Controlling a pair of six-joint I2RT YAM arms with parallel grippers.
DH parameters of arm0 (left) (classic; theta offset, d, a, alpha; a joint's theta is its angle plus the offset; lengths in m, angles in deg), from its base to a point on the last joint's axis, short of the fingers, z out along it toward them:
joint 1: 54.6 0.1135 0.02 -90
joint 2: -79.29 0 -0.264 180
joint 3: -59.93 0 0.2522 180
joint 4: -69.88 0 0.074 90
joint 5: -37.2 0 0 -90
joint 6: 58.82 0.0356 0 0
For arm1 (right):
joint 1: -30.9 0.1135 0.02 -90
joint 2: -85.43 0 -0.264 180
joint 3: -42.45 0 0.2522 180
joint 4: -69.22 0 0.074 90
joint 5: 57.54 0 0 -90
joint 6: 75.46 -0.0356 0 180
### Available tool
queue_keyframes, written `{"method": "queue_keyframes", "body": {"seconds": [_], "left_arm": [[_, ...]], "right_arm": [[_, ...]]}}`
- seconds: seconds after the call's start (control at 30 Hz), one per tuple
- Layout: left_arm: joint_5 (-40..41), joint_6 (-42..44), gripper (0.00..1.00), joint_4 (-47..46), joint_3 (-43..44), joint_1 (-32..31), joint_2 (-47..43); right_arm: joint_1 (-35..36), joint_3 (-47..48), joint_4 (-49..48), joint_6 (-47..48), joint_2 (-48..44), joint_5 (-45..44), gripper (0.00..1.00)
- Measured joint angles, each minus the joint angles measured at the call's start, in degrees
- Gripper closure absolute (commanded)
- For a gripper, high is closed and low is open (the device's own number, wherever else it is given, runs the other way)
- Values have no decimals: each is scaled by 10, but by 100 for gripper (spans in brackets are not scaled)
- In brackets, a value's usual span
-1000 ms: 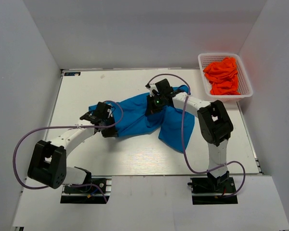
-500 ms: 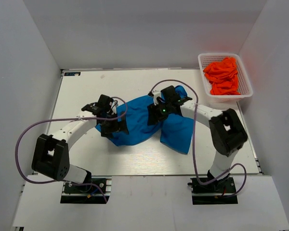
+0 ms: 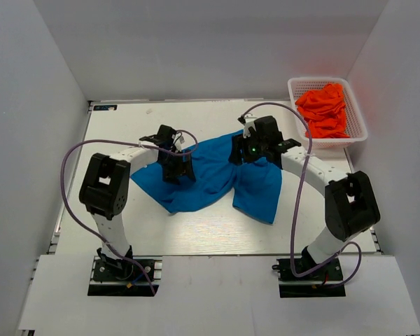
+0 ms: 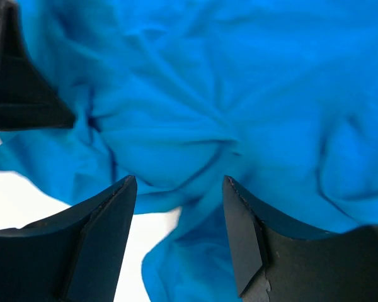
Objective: Fold and stack the t-shirts
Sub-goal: Flatten out the tshirt
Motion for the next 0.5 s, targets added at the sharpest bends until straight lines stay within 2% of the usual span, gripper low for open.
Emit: {"method": "queue_keyframes", "body": {"seconds": [0.07, 0.1, 0.17, 0.2, 0.3, 0.33, 0.37, 0.4, 0.5], "left_arm": [[-15, 1, 32, -3, 10, 3, 18], [-16, 1, 45, -8, 11, 3, 18], [-22, 2, 57, -13, 12, 2, 17], [-24, 3, 68, -14, 11, 1, 17], [-31, 5, 89, -15, 10, 1, 16], [-36, 6, 93, -16, 8, 1, 14], [-40, 7, 93, -16, 7, 1, 12], [-43, 8, 100, -17, 5, -1, 10], [-48, 6, 100, -20, 1, -3, 4]], "right_arm": [[-10, -6, -1, -7, -3, -10, 37], [-14, -11, 0, -10, -8, -15, 38], [-21, -23, 0, -18, -20, -22, 38], [-23, -27, 0, -21, -26, -24, 38], [-31, -34, 1, -27, -38, -31, 40], [-33, -35, 1, -29, -41, -32, 40], [-35, -36, 3, -31, -42, -33, 40], [-38, -36, 3, -34, -42, -33, 42], [-43, -43, 2, -39, -45, -33, 43]]}}
